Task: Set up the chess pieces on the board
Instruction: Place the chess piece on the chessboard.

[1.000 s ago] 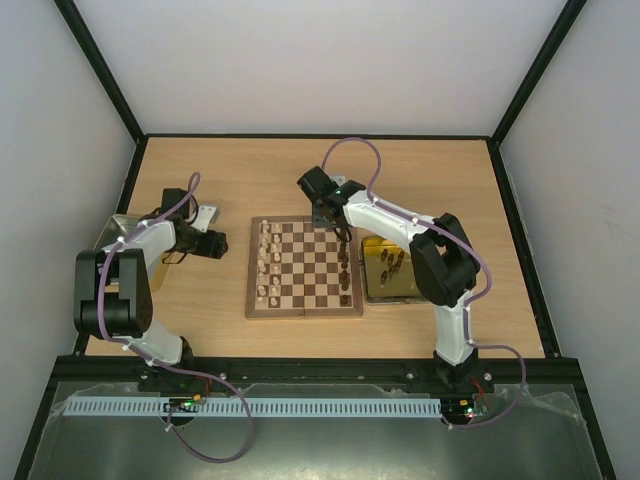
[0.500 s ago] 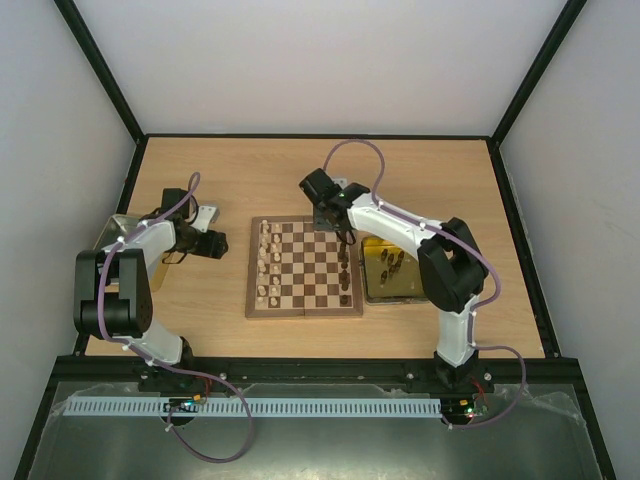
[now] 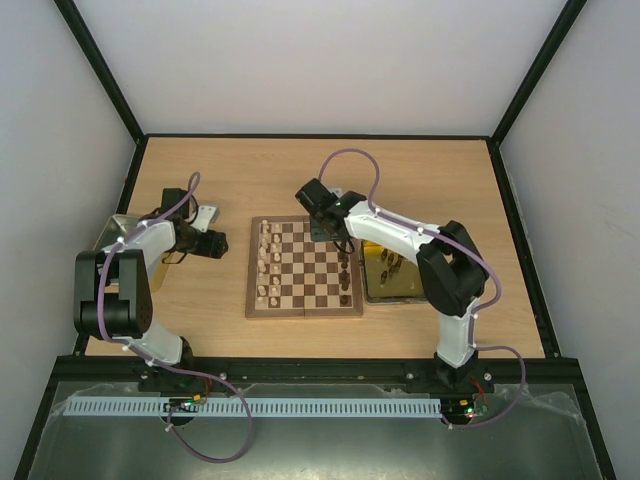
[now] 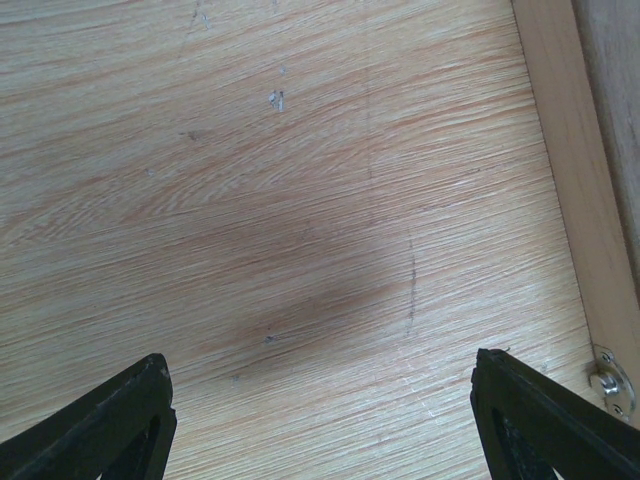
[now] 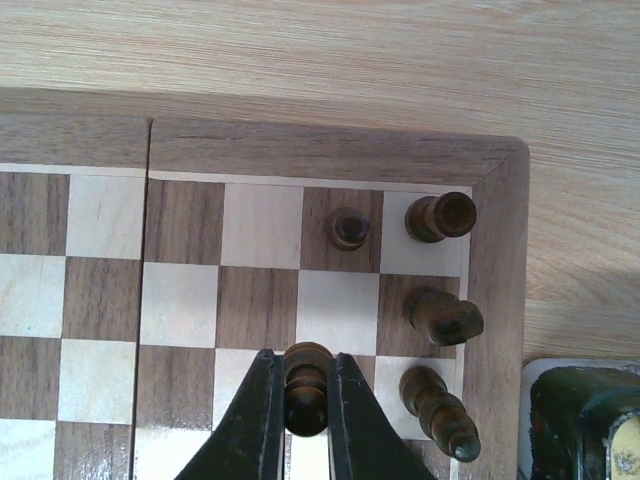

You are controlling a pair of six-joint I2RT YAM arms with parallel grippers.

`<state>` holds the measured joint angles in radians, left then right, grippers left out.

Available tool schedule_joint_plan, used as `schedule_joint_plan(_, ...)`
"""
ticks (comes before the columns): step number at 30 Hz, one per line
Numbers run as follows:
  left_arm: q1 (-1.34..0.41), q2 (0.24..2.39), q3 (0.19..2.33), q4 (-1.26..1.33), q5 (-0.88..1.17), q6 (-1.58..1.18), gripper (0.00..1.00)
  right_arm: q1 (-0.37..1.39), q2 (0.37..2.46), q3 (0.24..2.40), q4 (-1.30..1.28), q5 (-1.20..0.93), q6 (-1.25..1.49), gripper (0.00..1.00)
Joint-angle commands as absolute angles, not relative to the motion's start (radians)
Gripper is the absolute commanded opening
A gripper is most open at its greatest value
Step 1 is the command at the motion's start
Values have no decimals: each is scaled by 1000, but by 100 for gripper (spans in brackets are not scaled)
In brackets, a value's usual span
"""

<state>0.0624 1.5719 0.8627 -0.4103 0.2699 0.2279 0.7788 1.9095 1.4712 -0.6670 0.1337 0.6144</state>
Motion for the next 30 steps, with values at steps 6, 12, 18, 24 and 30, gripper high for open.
schedule_joint_plan(6, 71, 1543, 856, -427, 282, 234, 81, 759, 1968, 1492, -659, 139, 629, 2)
schedule_joint_plan(12, 71, 1546, 856, -426, 284, 235, 81, 741, 1979, 1482, -646, 131, 629, 2)
schedule_joint_plan(18, 71, 1547, 855, -425, 284, 235, 81, 728, 1988, 1482, -640, 125, 629, 2)
schedule_joint_plan(24, 71, 1548, 857, -424, 286, 235, 81, 726, 2002, 1485, -636, 114, 629, 2)
schedule_joint_plan(30, 71, 1553, 856, -424, 287, 236, 81, 724, 2008, 1486, -635, 111, 630, 2)
